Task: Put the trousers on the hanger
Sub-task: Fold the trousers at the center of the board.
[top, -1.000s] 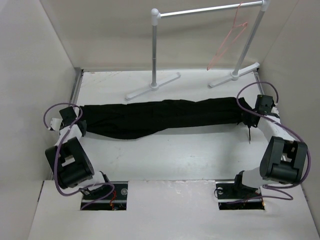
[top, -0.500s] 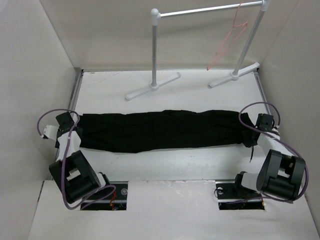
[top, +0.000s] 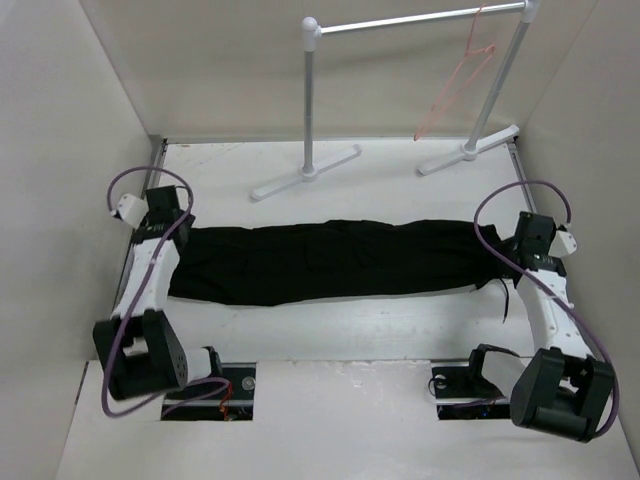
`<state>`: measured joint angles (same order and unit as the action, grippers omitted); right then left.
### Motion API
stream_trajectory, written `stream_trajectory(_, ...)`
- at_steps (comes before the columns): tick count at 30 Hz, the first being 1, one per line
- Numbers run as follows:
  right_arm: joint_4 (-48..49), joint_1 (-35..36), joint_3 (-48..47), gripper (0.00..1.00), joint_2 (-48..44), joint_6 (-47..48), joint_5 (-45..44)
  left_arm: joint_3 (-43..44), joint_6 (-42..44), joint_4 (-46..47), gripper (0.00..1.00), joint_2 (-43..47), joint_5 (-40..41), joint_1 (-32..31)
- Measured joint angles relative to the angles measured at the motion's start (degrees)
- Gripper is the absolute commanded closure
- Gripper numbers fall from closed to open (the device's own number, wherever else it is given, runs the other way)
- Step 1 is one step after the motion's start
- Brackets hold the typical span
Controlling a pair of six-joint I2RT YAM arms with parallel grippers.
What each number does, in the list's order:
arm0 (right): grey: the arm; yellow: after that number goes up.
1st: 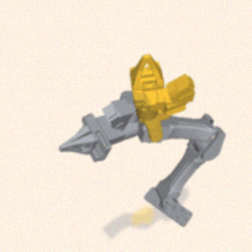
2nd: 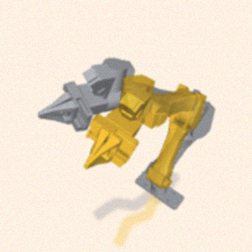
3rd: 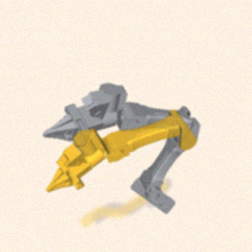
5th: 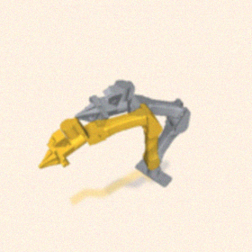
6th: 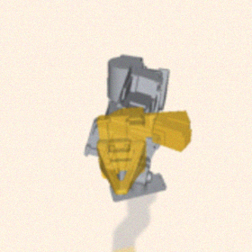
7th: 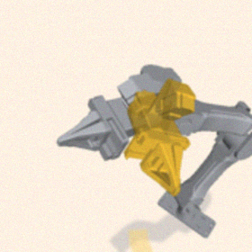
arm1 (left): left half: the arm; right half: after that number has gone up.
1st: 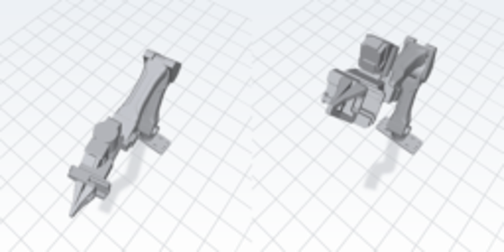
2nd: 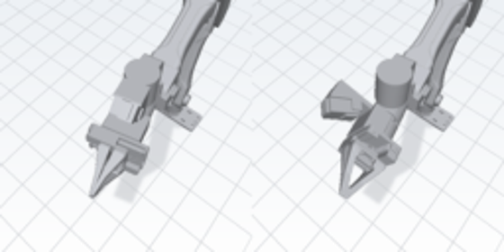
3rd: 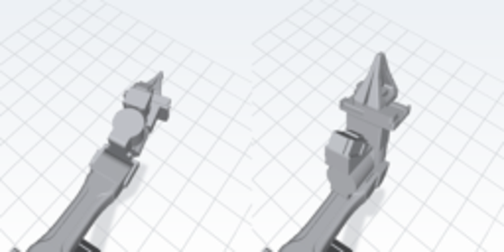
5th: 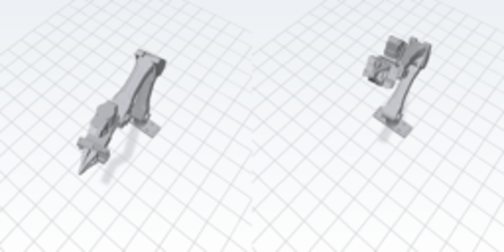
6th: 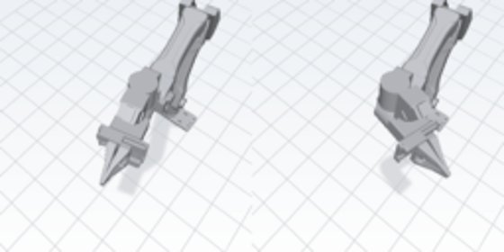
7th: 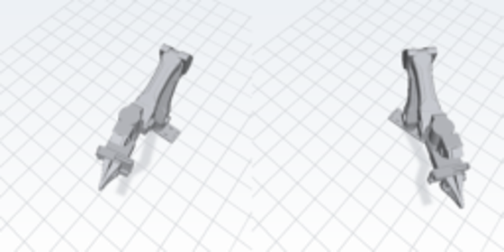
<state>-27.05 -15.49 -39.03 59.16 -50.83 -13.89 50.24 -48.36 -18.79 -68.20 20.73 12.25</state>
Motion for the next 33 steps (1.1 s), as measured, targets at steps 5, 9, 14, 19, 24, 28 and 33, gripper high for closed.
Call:
stream_trajectory(5, 0.5, 1.8, -6.5, 0.77, 9.4, 3.8, 1.4, 5.5, 4.0, 1.6, 0.41, -15.6, -0.4, -3.7)
stream_trajectory(9, 1.5, 2.0, -13.6, 0.36, 18.9, 6.6, 3.5, 9.4, 6.5, 3.3, 0.41, -23.2, -0.8, -3.7)
stream_trajectory(14, 2.1, 1.2, -18.9, 0.24, 26.0, 8.7, 3.8, 11.5, 7.2, 6.3, 0.44, -27.5, -2.4, -2.4)
stream_trajectory(19, 1.4, 0.5, -22.5, 0.35, 32.0, 9.8, 3.2, 11.6, 6.8, 8.0, 0.49, -31.6, -3.3, -1.3)
stream_trajectory(24, 1.4, 0.5, -25.6, 0.82, 38.0, 11.1, 3.1, 11.6, 5.2, 8.9, 0.54, -34.6, -4.2, 0.0)
stream_trajectory(28, 1.1, 0.4, -25.7, 0.95, 38.4, 10.1, 2.1, 11.6, 4.5, 10.0, 0.56, -34.8, -4.3, 1.9)
stream_trajectory(33, 1.1, -2.8, -25.7, 0.97, 37.5, 7.2, 2.3, 11.6, 4.1, 11.1, 0.57, -35.1, -4.7, 5.6)
